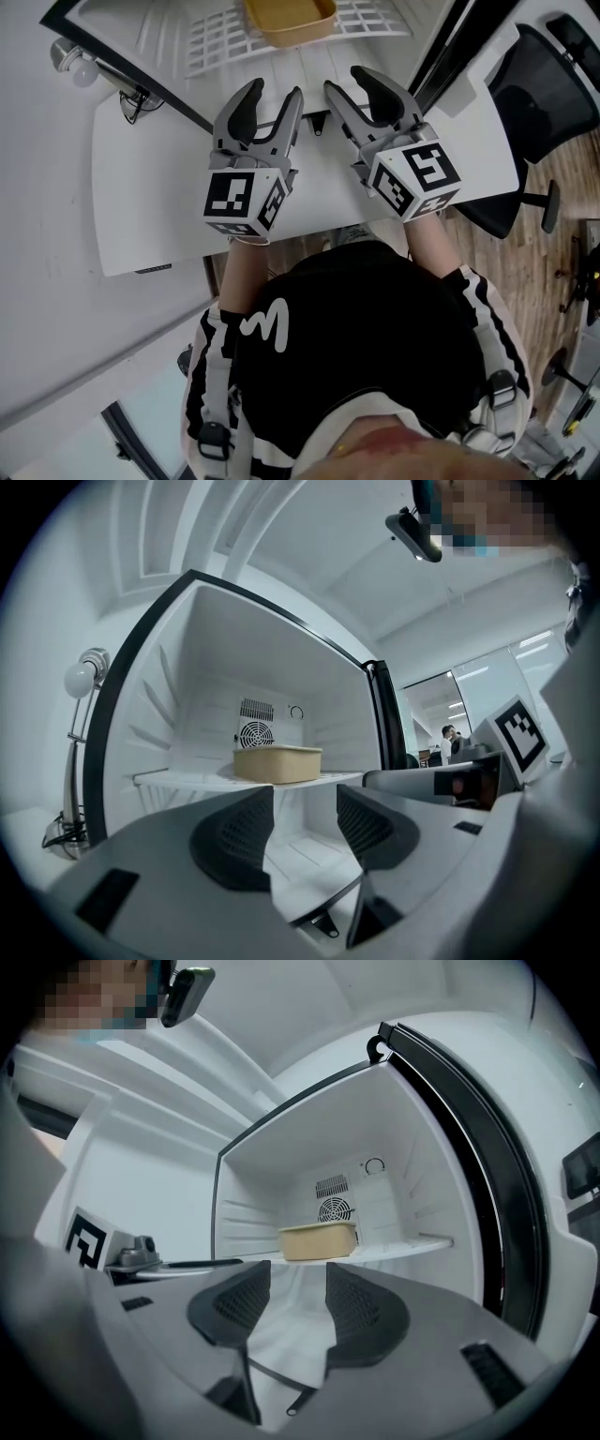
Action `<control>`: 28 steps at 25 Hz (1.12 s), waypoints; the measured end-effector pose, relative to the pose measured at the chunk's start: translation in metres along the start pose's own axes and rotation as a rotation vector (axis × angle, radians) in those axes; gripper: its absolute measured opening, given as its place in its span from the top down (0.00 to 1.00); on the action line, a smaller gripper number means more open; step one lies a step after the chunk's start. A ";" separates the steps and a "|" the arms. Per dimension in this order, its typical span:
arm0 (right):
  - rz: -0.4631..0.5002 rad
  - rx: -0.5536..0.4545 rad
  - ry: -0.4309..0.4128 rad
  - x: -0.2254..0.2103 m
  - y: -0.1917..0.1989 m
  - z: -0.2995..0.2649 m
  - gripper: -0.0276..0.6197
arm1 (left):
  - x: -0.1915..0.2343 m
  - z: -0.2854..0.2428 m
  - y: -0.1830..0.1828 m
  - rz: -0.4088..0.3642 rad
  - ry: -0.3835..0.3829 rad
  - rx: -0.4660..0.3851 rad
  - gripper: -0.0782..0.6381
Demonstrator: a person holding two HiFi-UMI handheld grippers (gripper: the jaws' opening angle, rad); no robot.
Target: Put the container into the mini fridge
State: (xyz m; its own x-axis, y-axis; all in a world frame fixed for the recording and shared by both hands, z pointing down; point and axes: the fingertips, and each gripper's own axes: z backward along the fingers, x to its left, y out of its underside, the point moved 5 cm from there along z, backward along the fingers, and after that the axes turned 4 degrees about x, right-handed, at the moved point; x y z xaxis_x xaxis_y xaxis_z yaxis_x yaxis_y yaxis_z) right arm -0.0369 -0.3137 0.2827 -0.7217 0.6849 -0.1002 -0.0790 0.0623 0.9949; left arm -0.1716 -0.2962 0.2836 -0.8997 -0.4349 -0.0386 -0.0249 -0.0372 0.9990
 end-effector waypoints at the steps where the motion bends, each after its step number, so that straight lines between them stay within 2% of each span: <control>1: -0.001 -0.002 0.000 0.001 0.001 0.002 0.66 | 0.000 0.003 0.001 0.002 0.000 -0.001 0.59; 12: -0.014 -0.045 0.011 0.015 0.008 0.032 0.73 | -0.016 0.031 0.005 -0.011 0.007 0.001 0.60; 28: -0.024 -0.021 -0.006 0.028 0.024 0.048 0.84 | -0.030 0.051 0.019 -0.008 0.024 -0.005 0.69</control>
State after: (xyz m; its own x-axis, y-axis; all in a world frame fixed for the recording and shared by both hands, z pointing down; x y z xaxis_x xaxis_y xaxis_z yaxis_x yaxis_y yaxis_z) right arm -0.0258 -0.2581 0.3043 -0.7149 0.6881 -0.1241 -0.1105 0.0640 0.9918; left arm -0.1674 -0.2378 0.3045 -0.8887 -0.4560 -0.0472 -0.0296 -0.0457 0.9985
